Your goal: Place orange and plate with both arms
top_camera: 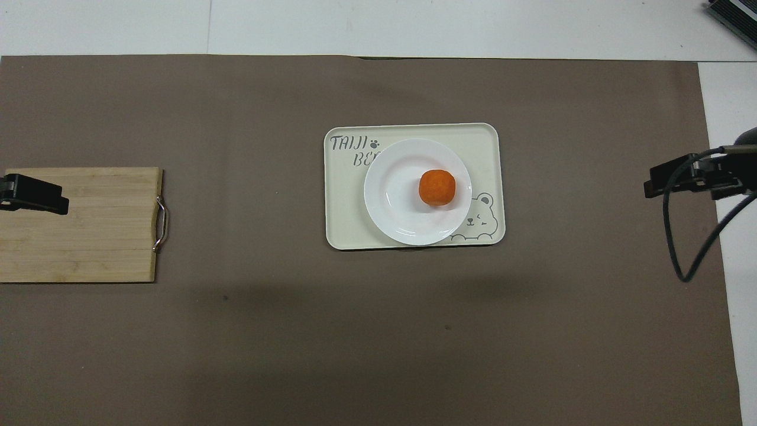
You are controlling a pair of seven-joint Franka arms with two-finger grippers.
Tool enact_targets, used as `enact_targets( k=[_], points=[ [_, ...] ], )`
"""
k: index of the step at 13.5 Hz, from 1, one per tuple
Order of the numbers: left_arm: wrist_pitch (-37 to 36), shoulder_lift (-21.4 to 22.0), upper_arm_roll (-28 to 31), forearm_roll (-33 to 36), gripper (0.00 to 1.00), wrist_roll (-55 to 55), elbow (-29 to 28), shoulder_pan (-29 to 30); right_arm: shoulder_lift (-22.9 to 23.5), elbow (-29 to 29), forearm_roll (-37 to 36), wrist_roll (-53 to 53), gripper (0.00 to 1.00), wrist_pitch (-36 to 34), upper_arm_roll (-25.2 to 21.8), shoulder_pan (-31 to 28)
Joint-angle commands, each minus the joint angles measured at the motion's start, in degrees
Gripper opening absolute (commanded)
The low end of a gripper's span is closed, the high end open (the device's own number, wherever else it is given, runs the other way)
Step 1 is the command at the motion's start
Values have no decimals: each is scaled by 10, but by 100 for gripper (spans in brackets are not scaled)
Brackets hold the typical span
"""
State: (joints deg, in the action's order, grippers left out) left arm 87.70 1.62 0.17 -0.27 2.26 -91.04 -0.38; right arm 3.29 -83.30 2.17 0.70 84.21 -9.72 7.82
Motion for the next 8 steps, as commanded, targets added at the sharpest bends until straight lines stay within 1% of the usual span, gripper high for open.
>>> enact_targets(
  k=[1,5,8],
  points=[
    [-16,-7,-3,-6,100,6,17,6,-46,1,-21,13,100,-19,6,-3],
    [-16,-7,-3,-6,100,6,17,6,-79,-45,-8,-5,100,-19,8,-3],
    [-16,-7,-3,-6,100,6,17,6,-86,-67,-11,-38,100,-16,8,-3]
  ],
)
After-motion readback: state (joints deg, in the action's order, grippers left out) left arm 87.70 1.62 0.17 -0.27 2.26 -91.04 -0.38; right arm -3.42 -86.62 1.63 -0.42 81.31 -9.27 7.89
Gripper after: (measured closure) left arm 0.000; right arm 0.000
